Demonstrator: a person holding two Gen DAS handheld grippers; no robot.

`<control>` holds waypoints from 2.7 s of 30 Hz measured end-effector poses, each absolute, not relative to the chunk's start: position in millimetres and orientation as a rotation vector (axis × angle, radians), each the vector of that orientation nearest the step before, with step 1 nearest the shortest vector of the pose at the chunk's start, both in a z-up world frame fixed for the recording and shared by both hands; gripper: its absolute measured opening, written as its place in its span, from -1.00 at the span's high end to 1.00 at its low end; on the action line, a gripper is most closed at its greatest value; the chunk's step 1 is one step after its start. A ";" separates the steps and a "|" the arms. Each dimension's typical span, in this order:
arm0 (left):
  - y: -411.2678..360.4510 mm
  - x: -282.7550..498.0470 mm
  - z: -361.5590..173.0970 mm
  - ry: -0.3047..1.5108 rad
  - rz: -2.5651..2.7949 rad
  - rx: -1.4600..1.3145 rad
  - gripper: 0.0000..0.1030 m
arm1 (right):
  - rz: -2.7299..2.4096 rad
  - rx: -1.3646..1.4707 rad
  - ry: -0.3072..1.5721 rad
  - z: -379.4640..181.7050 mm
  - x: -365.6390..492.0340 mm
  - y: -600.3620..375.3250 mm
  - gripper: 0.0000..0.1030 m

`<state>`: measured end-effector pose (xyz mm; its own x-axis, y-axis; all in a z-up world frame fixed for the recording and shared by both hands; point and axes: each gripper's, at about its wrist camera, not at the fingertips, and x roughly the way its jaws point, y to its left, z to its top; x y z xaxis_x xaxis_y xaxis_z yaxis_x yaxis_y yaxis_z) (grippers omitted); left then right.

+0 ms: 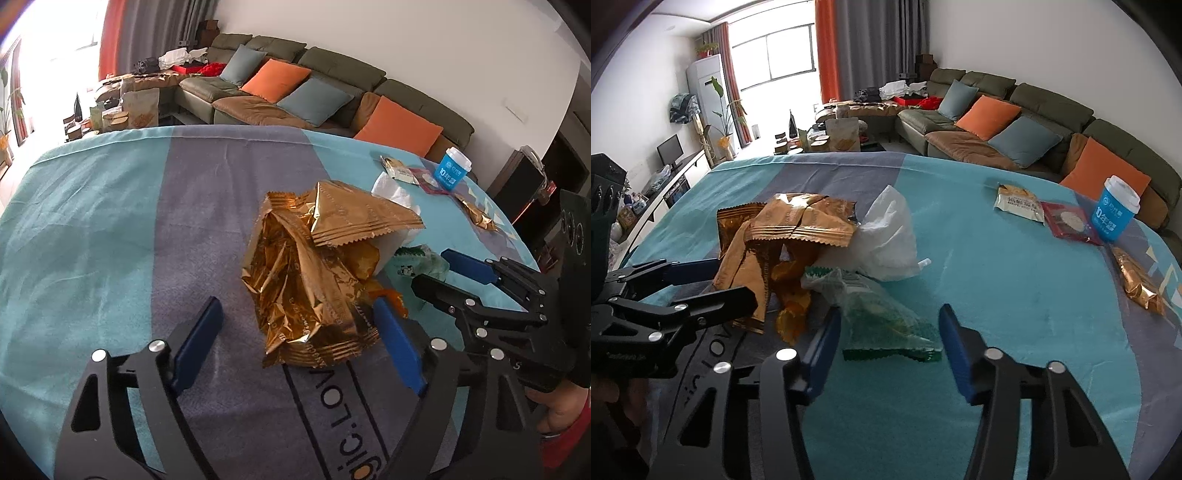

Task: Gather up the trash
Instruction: 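Grasp the gold foil bag with the left tool while the right tool grasps the clear plastic bag, then lift and carry the gold foil bag and plastic bag over the teal bin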

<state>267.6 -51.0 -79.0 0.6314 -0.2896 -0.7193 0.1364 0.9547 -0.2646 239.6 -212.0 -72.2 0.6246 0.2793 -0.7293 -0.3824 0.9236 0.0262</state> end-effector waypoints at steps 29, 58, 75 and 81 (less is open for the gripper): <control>-31.1 231.1 -61.5 0.789 -0.258 -0.228 0.44 | 0.393 -0.101 0.783 -62.8 219.1 -218.6 0.31; 69.8 88.5 38.8 0.487 -0.017 -0.202 0.44 | 0.645 -0.132 0.569 24.3 139.0 -130.1 0.31; 162.7 -14.1 63.9 0.406 0.258 -0.245 0.41 | 0.903 -0.205 0.484 58.1 116.3 -19.9 0.31; 197.7 -44.4 60.3 0.408 0.341 -0.278 0.41 | 0.990 -0.224 0.469 67.3 106.4 23.9 0.31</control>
<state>-44.4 197.7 60.3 0.8630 0.2658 -0.4297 -0.3756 0.9063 -0.1939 106.4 23.9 67.3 0.4596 0.7491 -0.4771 -0.8437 0.5360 0.0289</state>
